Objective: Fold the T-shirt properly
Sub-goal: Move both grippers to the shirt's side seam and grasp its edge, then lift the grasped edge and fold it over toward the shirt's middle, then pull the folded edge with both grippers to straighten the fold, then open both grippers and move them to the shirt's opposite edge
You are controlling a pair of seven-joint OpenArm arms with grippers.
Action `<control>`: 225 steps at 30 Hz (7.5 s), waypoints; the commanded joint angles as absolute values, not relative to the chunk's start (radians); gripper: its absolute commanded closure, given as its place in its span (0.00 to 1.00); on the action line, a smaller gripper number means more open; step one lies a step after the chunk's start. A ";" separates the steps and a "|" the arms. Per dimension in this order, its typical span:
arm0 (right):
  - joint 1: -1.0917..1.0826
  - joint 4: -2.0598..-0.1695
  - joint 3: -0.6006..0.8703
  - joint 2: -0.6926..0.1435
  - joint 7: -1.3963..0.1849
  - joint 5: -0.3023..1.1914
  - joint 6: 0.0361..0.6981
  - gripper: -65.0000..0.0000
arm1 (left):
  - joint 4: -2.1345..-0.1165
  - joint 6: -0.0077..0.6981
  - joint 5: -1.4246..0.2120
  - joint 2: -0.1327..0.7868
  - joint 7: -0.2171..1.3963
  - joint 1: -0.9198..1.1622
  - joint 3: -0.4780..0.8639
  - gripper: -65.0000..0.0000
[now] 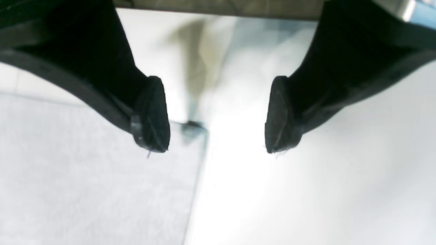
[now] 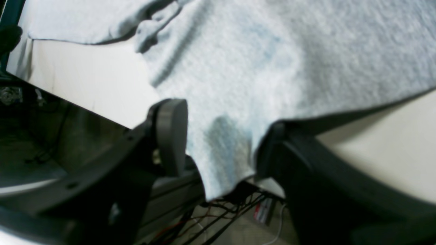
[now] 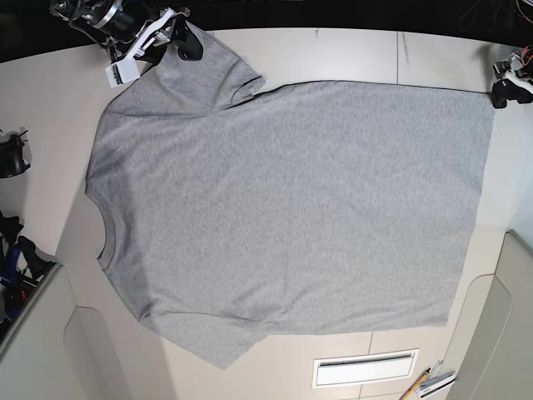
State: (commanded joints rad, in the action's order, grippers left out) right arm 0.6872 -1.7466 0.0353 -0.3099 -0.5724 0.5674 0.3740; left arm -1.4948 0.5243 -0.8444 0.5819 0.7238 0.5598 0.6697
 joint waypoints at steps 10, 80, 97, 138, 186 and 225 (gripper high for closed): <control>0.677 -1.747 0.035 -0.310 -0.573 0.568 0.374 0.52 | -1.388 0.616 -0.984 0.582 0.786 0.532 0.666 0.28; 0.287 -1.840 0.277 -0.297 -0.653 0.725 0.591 1.00 | -1.540 0.698 -0.937 0.585 0.750 0.322 0.646 1.00; -0.087 -1.433 0.228 -0.282 -0.654 0.707 0.591 1.00 | -1.222 0.698 -0.734 0.582 0.601 0.011 0.461 1.00; 0.122 -1.343 0.618 -0.245 -0.741 0.767 0.585 0.30 | -1.146 0.698 -1.034 0.499 0.846 0.086 0.662 0.28; 0.192 -1.413 0.498 -0.355 -0.984 0.921 0.610 1.00 | -1.643 0.698 -0.916 0.449 0.947 0.390 0.597 1.00; 0.476 -1.657 0.547 -0.467 -1.004 0.890 0.598 0.52 | -1.757 0.698 -0.985 0.443 1.014 0.685 0.674 0.55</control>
